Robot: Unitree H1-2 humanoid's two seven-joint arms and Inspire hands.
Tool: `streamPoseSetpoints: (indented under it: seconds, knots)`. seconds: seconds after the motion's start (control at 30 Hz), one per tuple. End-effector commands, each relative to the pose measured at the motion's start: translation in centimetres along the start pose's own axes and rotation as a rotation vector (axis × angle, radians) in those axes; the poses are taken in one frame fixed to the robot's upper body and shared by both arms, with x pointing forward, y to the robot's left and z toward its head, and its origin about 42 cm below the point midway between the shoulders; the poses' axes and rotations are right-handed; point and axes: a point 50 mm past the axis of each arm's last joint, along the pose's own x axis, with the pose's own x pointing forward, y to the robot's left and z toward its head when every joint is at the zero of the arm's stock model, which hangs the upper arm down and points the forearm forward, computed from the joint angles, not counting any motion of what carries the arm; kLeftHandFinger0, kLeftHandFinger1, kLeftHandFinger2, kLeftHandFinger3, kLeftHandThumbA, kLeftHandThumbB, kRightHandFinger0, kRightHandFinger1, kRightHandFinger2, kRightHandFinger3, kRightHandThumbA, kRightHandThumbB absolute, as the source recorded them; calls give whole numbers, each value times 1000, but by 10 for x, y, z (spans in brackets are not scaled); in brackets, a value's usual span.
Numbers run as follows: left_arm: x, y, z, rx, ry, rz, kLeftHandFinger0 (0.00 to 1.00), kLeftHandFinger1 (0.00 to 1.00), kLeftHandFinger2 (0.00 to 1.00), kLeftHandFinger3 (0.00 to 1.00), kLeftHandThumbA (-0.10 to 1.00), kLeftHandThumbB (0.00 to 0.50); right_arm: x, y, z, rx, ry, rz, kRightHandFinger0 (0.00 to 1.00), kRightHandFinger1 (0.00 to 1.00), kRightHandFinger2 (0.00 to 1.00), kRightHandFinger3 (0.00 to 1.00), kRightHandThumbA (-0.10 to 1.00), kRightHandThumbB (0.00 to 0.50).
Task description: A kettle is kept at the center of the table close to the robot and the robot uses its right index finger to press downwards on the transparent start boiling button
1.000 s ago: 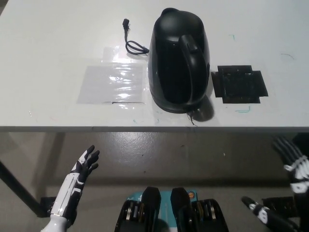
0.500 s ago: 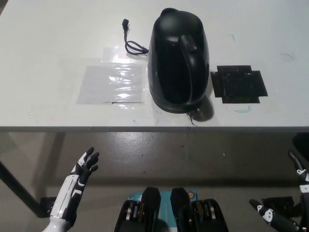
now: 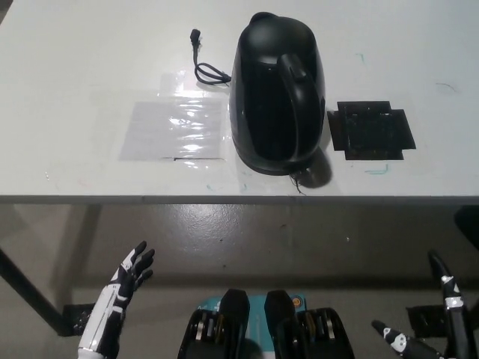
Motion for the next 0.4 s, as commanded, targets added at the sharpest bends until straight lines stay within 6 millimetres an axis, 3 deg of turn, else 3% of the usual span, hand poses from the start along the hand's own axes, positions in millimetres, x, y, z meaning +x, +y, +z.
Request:
streamPoseSetpoints:
  seconds: [0.0,0.2,0.37]
  knots:
    - [-10,0,5,10,-45,-26,1000,1000,1000,1000,998,329,-9,0,1,93,-4,47,1000,1000,1000,1000,1000,369]
    - [-17,-3,1,5,-33,-23,1000,1000,1000,1000,996,318,-24,-2,-3,92,29,76,1000,1000,1000,1000,1000,348]
    - [-17,-3,0,1,-29,-25,1000,1000,1000,1000,989,335,-23,-4,-4,89,31,82,1000,1000,1000,1000,1000,341]
